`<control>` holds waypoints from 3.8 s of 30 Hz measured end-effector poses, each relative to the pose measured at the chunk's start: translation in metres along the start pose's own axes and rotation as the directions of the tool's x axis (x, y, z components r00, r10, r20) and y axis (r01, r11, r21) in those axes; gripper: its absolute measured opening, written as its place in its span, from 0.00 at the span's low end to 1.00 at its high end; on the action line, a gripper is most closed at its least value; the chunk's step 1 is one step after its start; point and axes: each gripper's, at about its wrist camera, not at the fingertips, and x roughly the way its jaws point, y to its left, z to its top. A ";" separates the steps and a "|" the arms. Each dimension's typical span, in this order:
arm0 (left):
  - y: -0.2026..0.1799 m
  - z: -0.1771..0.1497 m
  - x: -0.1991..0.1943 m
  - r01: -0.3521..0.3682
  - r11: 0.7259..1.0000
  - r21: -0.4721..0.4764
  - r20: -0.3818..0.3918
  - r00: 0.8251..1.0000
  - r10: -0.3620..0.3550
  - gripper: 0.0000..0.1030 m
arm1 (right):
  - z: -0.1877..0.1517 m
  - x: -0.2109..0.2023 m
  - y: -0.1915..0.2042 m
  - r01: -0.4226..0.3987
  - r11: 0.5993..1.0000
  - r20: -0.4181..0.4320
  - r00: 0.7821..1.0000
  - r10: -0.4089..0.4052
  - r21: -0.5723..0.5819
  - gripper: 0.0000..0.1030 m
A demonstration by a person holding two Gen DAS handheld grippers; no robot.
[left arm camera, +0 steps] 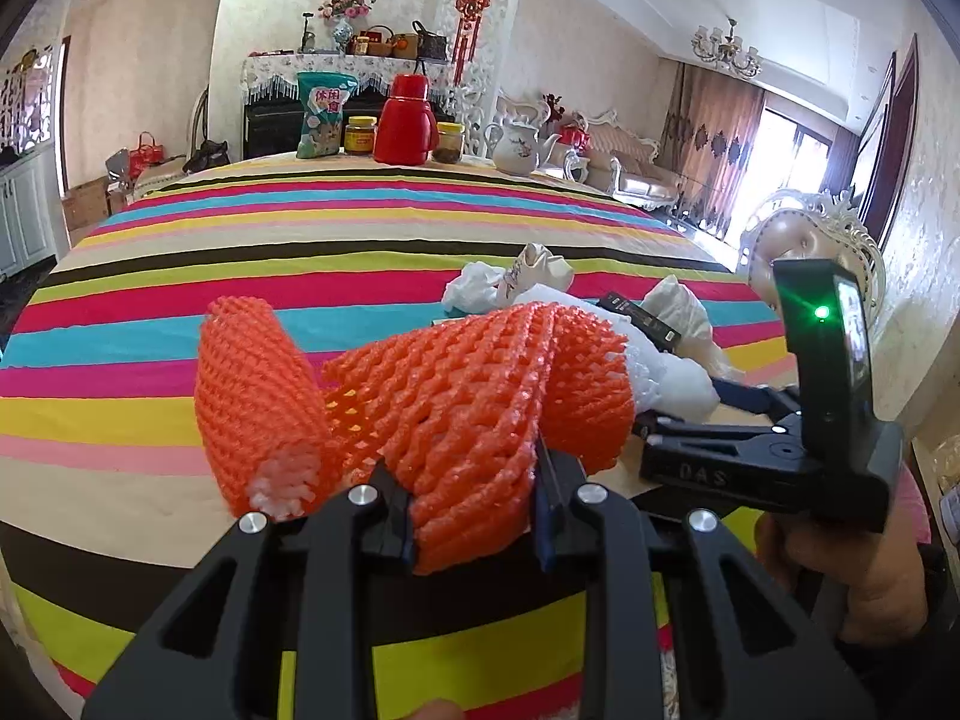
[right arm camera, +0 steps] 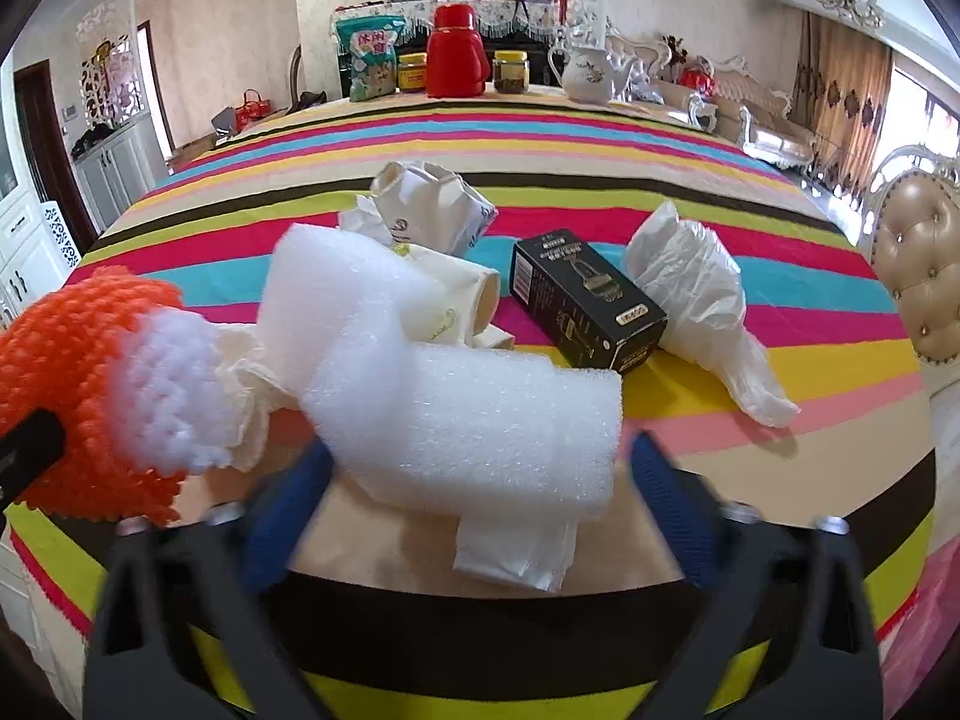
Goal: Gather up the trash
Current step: 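Grasp the large orange foam net with the left tool while the right tool grasps the white foam block, then carry the orange net and white foam block over the pink wastebasket, then open the left tool over the wastebasket while the right tool releases the foam block, then move both tools back over the table toward the remaining trash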
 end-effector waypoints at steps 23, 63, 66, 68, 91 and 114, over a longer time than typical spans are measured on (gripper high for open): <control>-0.018 -0.027 -0.002 -0.001 1.000 -0.016 0.028 1.000 0.001 0.26 | -0.035 -0.079 -0.038 0.008 0.998 0.186 0.982 -0.020 0.065 0.78; -0.347 -0.013 0.025 0.546 0.782 0.300 -0.128 0.835 -0.535 0.31 | -0.153 -0.246 -0.298 0.412 0.819 0.194 0.835 -0.515 0.398 0.79; -0.367 -0.017 0.030 0.566 0.767 0.301 -0.151 0.823 -0.548 0.31 | -0.160 -0.253 -0.308 0.427 0.807 0.181 0.828 -0.531 0.408 0.79; -0.379 -0.019 0.035 0.582 0.756 0.301 -0.169 0.812 -0.558 0.31 | -0.162 -0.257 -0.313 0.426 0.803 0.176 0.829 -0.531 0.416 0.79; -0.355 -0.012 0.029 0.583 0.769 0.263 -0.095 0.809 -0.581 0.95 | -0.163 -0.263 -0.313 0.400 0.813 0.187 0.840 -0.510 0.422 0.83; -0.163 -0.005 -0.025 0.172 0.964 0.204 0.139 0.969 -0.202 0.91 | -0.125 -0.203 -0.207 0.144 0.942 0.319 0.916 -0.243 0.304 0.83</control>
